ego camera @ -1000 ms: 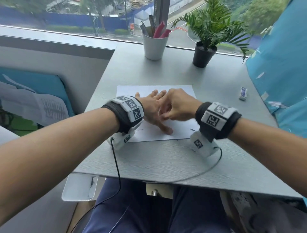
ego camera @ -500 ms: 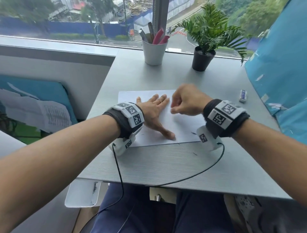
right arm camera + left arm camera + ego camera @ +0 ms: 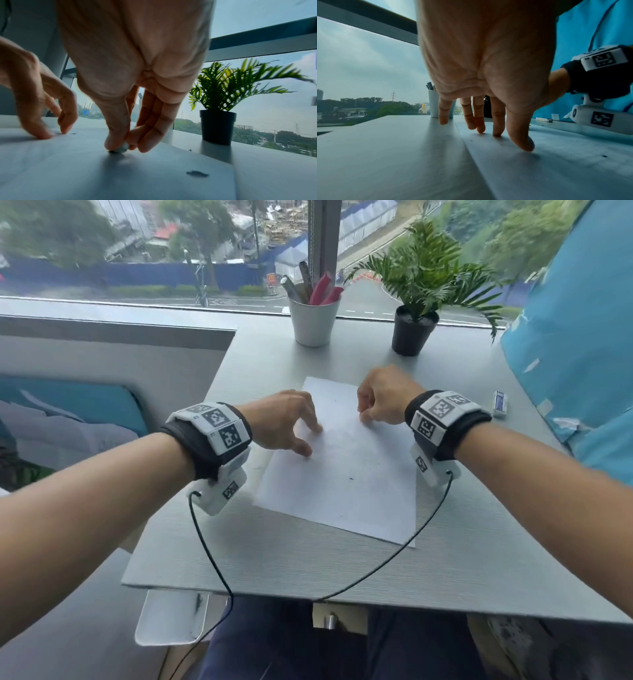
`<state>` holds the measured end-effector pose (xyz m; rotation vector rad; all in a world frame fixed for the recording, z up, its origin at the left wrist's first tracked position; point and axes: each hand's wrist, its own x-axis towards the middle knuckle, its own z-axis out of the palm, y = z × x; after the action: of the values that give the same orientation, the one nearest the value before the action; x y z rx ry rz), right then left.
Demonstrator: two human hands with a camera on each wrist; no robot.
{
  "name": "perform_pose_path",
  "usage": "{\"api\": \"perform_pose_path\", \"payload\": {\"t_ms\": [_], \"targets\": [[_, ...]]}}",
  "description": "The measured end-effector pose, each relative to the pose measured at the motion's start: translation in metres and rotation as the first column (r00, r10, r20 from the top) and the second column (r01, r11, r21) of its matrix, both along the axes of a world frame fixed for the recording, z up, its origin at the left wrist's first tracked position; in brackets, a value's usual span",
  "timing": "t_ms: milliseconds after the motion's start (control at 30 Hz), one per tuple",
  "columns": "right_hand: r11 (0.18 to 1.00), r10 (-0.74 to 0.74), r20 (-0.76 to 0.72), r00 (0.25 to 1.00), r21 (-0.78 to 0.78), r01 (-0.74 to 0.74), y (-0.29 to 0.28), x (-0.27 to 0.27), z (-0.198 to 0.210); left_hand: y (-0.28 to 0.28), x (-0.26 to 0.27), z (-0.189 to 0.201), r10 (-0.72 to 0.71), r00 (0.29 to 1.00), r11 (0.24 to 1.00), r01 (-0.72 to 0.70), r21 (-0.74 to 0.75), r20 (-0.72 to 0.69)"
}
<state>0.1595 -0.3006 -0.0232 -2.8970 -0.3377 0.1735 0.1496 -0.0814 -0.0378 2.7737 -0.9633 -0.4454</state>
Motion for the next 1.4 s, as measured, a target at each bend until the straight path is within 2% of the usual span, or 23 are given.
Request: {"api": "perform_pose_path", "payload": {"t_ms": [167, 300, 467, 533, 667, 800, 833, 900, 1000, 1033, 1133, 1167, 1233, 1333, 1400], "targets": [[1.0, 0.009, -0.048, 0.999, -0.004, -0.009, 0.009, 0.008, 0.0, 0.002, 0.003, -0.007, 0.058, 0.997, 0.996, -0.061, -0.058, -0.051], [1.0, -0.009, -0.032, 0.999, -0.009, 0.008, 0.012, 0.01, -0.001, -0.004, 0.002, -0.005, 0.066, 0.988, 0.996, -0.058, 0.061, -0.142], [0.992, -0.076, 0.006, 0.997, 0.099, 0.075, 0.02, 0.005, -0.004, -0.019, 0.002, -0.003, 0.074, 0.982, 0.985, -0.045, 0.165, -0.176], [0.993, -0.03, 0.002, 1.0, 0.117, 0.03, 0.031, -0.008, -0.008, -0.021, 0.005, -0.005, 0.067, 0.983, 0.981, -0.034, 0.191, -0.172], [0.983, 0.142, -0.131, 0.981, 0.138, -0.124, 0.044, -0.029, -0.005, -0.022, 0.009, -0.008, 0.045, 0.989, 0.982, -0.017, 0.19, -0.143], [0.98, -0.081, -0.061, 0.995, 0.175, 0.091, 0.018, 0.003, 0.003, -0.025, 0.008, -0.007, 0.074, 0.987, 0.964, -0.035, 0.264, -0.14], [0.98, -0.088, -0.039, 0.995, 0.176, 0.093, 0.019, 0.001, 0.001, -0.026, 0.008, -0.005, 0.08, 0.987, 0.961, -0.039, 0.275, -0.139], [0.988, 0.027, -0.058, 0.998, 0.154, -0.018, 0.034, -0.02, -0.005, -0.028, 0.008, -0.004, 0.073, 0.986, 0.958, -0.029, 0.284, -0.148], [0.968, 0.198, -0.191, 0.961, 0.195, -0.161, 0.043, -0.047, -0.007, -0.031, 0.009, -0.002, 0.029, 0.987, 0.962, 0.017, 0.273, -0.161], [0.971, 0.182, -0.203, 0.962, 0.194, -0.142, 0.035, -0.039, -0.004, -0.031, 0.009, -0.002, 0.035, 0.987, 0.958, 0.012, 0.286, -0.16], [0.977, -0.03, -0.128, 0.991, 0.206, 0.056, 0.011, -0.005, 0.004, -0.031, 0.009, -0.003, 0.078, 0.987, 0.939, -0.025, 0.344, -0.141], [0.977, -0.06, -0.097, 0.993, 0.197, 0.079, 0.01, -0.002, 0.003, -0.032, 0.008, -0.003, 0.084, 0.987, 0.935, -0.031, 0.355, -0.137], [0.99, 0.008, -0.064, 0.998, 0.14, 0.001, 0.023, -0.015, -0.001, -0.033, 0.008, -0.001, 0.079, 0.988, 0.934, -0.027, 0.356, -0.133], [0.976, 0.188, -0.175, 0.966, 0.143, -0.164, 0.041, -0.047, -0.003, -0.034, 0.007, 0.002, 0.037, 0.991, 0.947, 0.006, 0.32, -0.129], [0.98, 0.152, -0.222, 0.963, 0.16, -0.118, 0.03, -0.034, 0.001, -0.034, 0.007, 0.002, 0.045, 0.991, 0.937, 0.002, 0.349, -0.128]]}}
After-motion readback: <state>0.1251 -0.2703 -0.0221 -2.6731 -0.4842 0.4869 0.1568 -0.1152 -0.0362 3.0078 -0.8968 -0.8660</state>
